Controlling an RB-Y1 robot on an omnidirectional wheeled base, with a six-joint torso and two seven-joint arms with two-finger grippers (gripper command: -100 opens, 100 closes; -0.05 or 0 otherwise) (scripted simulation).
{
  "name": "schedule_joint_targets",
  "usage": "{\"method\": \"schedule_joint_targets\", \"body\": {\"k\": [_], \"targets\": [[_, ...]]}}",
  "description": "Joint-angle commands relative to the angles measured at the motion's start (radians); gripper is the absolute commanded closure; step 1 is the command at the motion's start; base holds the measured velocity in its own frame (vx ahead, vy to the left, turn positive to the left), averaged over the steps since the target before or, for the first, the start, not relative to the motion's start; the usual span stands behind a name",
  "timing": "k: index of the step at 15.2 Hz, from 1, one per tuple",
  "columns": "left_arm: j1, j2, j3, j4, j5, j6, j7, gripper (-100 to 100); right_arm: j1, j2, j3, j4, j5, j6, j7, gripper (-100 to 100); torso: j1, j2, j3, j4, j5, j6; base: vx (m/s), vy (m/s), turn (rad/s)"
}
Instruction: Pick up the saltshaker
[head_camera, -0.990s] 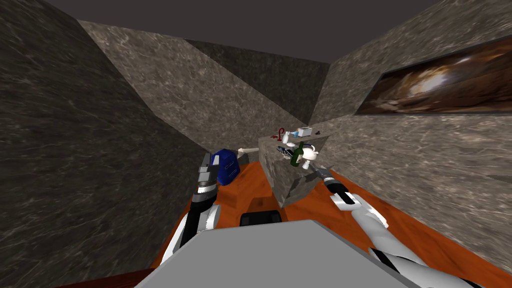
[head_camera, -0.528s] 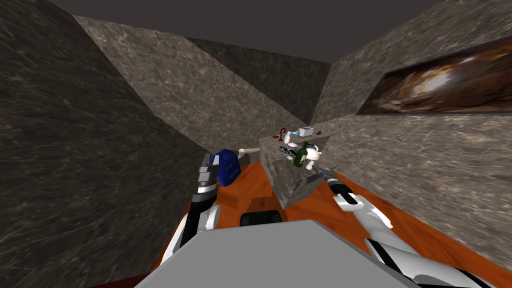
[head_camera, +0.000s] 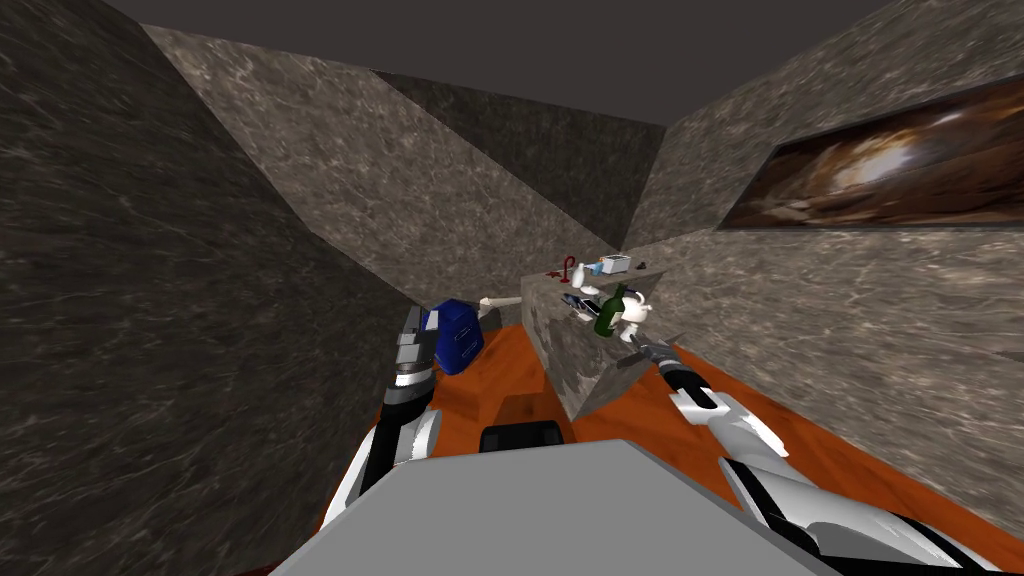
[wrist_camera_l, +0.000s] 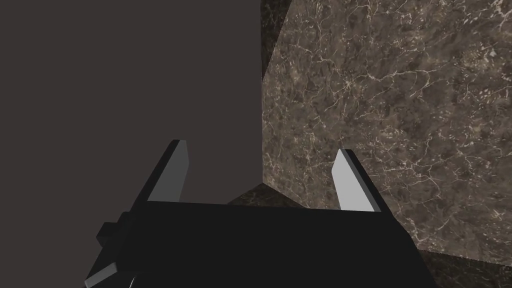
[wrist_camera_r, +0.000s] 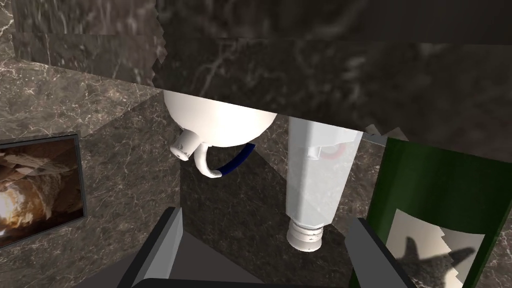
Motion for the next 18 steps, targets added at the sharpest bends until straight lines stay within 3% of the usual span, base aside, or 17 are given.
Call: {"method": "schedule_joint_targets", "body": {"k": [1,6,7,8,10,11,14,15,18], "targets": [[0.000,0.000,0.000,0.000,0.000,0.000,0.000,0,-0.022,-0.004,-0.013,0.049,0.008,0.002,0.024,-100,0.000,0.000,0.000,0.000,0.000,0.000,0.056,0.076,0.003],[0.000,0.000,0.000,0.000,0.000,0.000,0.000,0,-0.057,-0.008,-0.028,0.109,0.019,0.002,0.054,-100,0.002,-0.002,-0.001,0.000,0.000,0.000,0.069,0.078,0.022],[0.000,0.000,0.000,0.000,0.000,0.000,0.000,0,-0.046,-0.006,-0.026,0.092,0.017,0.007,0.047,-100,0.000,-0.003,-0.001,0.000,0.000,0.000,0.052,0.023,0.014],[0.000,0.000,0.000,0.000,0.000,0.000,0.000,0,-0.049,0.018,-0.009,0.053,0.060,0.021,0.024,-100,-0.002,-0.002,-0.001,0.000,0.000,0.000,0.048,-0.017,-0.213],[0.000,0.000,0.000,0.000,0.000,0.000,0.000,0,-0.049,0.018,-0.009,0.053,0.060,0.021,0.024,-100,-0.006,-0.001,-0.001,0.000,-0.001,0.001,0.060,-0.032,-0.196],[0.000,0.000,0.000,0.000,0.000,0.000,0.000,0,-0.051,0.042,0.007,0.012,0.102,0.035,-0.002,-100,-0.007,-0.001,-0.001,0.000,-0.001,0.000,0.065,-0.030,-0.257],[0.000,0.000,0.000,0.000,0.000,0.000,0.000,0,-0.052,0.066,0.024,-0.029,0.145,0.050,-0.028,-100,-0.008,-0.002,-0.001,0.000,-0.002,0.001,0.080,-0.050,-0.278],[0.000,0.000,0.000,0.000,0.000,0.000,0.000,0,-0.054,0.090,0.040,-0.070,0.177,0.064,-0.053,-100,-0.009,-0.002,-0.001,-0.001,-0.002,0.001,0.090,-0.062,-0.322],[0.000,0.000,0.000,0.000,0.000,0.000,0.000,0,-0.054,0.090,0.040,-0.070,0.188,0.064,-0.053,-100,-0.009,-0.002,-0.001,-0.001,-0.002,0.000,0.054,-0.032,-0.094]]}}
